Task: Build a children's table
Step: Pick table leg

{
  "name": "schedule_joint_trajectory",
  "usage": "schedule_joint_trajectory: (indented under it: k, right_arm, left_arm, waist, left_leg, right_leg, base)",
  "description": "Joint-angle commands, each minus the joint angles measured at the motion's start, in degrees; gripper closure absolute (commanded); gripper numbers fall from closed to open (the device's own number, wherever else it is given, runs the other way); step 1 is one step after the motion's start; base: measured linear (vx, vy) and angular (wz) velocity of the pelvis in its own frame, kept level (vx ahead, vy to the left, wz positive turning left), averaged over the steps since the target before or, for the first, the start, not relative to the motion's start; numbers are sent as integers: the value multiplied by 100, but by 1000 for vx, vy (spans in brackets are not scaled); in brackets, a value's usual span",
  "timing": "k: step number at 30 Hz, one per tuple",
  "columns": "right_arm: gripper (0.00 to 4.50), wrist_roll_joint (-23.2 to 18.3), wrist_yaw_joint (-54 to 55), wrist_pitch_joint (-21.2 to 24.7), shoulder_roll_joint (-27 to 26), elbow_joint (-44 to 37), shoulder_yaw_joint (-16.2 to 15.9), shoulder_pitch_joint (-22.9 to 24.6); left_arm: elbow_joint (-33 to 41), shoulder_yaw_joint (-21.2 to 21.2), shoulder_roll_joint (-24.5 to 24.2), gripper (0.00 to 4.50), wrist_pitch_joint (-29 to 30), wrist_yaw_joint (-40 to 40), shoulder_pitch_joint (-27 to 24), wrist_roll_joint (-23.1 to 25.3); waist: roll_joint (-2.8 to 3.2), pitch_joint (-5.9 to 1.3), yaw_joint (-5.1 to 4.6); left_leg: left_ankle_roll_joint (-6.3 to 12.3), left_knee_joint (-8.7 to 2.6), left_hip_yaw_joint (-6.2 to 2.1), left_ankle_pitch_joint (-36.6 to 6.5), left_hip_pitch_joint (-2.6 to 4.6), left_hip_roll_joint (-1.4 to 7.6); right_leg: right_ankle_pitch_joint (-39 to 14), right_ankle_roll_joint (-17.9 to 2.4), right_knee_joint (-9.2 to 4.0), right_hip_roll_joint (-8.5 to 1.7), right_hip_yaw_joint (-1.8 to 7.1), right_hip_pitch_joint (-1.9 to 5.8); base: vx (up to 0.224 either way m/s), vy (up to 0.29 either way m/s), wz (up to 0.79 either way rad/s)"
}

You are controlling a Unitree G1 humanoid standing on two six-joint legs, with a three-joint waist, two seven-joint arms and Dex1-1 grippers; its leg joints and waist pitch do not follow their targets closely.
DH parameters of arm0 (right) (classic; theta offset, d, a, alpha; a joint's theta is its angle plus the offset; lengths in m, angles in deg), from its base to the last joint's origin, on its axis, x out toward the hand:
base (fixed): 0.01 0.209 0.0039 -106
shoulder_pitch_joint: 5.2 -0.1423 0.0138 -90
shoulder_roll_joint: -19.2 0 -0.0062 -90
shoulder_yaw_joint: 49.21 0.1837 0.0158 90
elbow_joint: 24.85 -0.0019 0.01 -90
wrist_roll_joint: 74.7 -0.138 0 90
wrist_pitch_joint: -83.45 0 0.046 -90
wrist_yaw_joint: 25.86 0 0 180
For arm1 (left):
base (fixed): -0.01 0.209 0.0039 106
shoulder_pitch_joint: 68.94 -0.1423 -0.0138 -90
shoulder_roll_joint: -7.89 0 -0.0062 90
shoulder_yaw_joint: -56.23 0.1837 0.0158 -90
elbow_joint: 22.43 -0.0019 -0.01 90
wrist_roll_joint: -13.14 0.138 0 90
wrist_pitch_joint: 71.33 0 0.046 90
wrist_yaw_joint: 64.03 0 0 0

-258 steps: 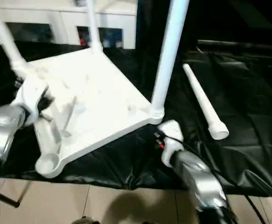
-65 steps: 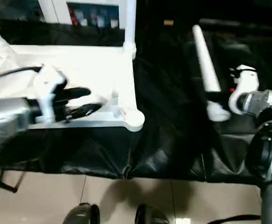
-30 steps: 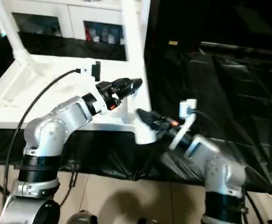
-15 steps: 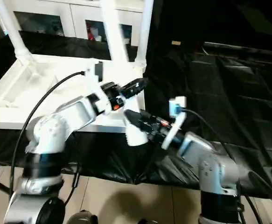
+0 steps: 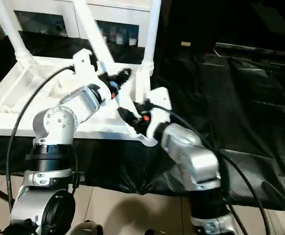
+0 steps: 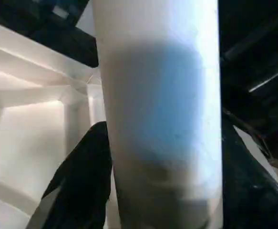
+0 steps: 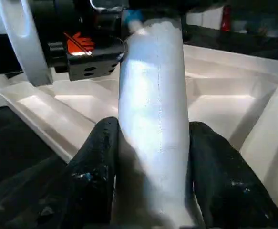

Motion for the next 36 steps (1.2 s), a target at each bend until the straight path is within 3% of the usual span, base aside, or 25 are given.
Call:
schedule_joint_trajectory:
  k: [1, 8, 10, 11, 13, 18, 23, 26, 31, 32, 36]
  right_arm:
    - [264, 66, 104, -206, -63, -2, -78, -124]
    - [264, 209, 194, -418, -57, 183, -93, -188]
    - [194, -69, 30, -283, -43, 210, 125, -211]
    - [194, -360, -147, -125, -6, 219, 346, -242]
    - [173, -582, -405, 20, 117, 214, 446, -264]
    - [131, -913, -992, 230, 448, 211, 494, -277]
    - [99, -1570, -2097, 797, 1216, 349, 736, -455]
    - [72, -1695, -2435, 956, 1453, 448, 738, -522]
    - [31, -1657, -2806, 993, 1738, 671, 583, -612]
    - [28, -1657, -2806, 993, 1738, 671, 583, -612]
    - [27, -1720, -2921, 1060, 1807, 746, 550, -659]
  left_arm:
    - [-86, 36, 84, 186, -49, 102, 122, 59]
    - [-27, 244, 37, 233, -152, -325, 108, -12]
    - [30, 462, -120, 247, -161, -724, 53, 7]
    - [100, 659, -280, 251, -158, -1117, -7, 10]
    - [159, 799, -437, 254, -109, -1471, -71, -33]
    - [224, 1001, -696, 257, -32, -2027, -155, -96]
    - [350, 1230, -1143, 257, 182, -3050, -200, -384]
    - [402, 1267, -1201, 257, 234, -3265, -180, -462]
    - [567, 1262, -1188, 257, 343, -3664, -175, -765]
    - [567, 1262, -1188, 257, 343, -3664, -175, -765]
    - [641, 1306, -1208, 257, 366, -3871, -187, -873]
  waist:
    - [48, -578, -28]
    - [60, -582, -32]
    - [67, -583, -34]
    - [68, -588, -30]
    - [77, -587, -25]
    - [57, -582, -22]
    - [18, -563, -5]
    - [13, -551, -5]
    - [-5, -564, -1]
    - [-28, -570, 0]
    - [-26, -562, -6]
  left_leg:
    - [-78, -414, -272, -760, 118, 465]
    - [-70, -413, -265, -743, 126, 465]
    - [-65, -412, -264, -740, 127, 464]
    - [-44, -418, -263, -756, 138, 466]
    - [-26, -418, -258, -761, 144, 473]
    - [-32, -407, -243, -770, 127, 457]
    - [2, -398, -229, -821, 129, 452]
    - [13, -387, -223, -872, 133, 440]
    - [6, -374, -229, -815, 125, 444]
    - [16, -365, -223, -789, 124, 435]
    - [40, -365, -224, -775, 117, 434]
  right_leg:
    - [-1554, -299, -340, -685, 465, 299]
    - [-1403, -386, -317, -690, 478, 298]
    - [-1330, -417, -304, -684, 482, 296]
    - [-1355, -413, -300, -687, 485, 295]
    - [-1322, -435, -292, -683, 488, 296]
    - [-1334, -532, -284, -701, 492, 324]
    - [-1695, -470, -310, -694, 493, 324]
    - [-2013, -419, -353, -696, 473, 305]
    - [-2111, -418, -356, -697, 459, 303]
    - [-2116, -433, -345, -701, 456, 308]
    - [-2205, -379, -362, -692, 452, 296]
  base:
    - [0, 0, 0]
    - [0, 0, 0]
    - [0, 0, 0]
    - [0, 0, 0]
    - [0, 0, 0]
    - [0, 0, 0]
    - [0, 0, 0]
    - [0, 0, 0]
    - [0, 0, 0]
    - [0, 0, 0]
    - [0, 0, 0]
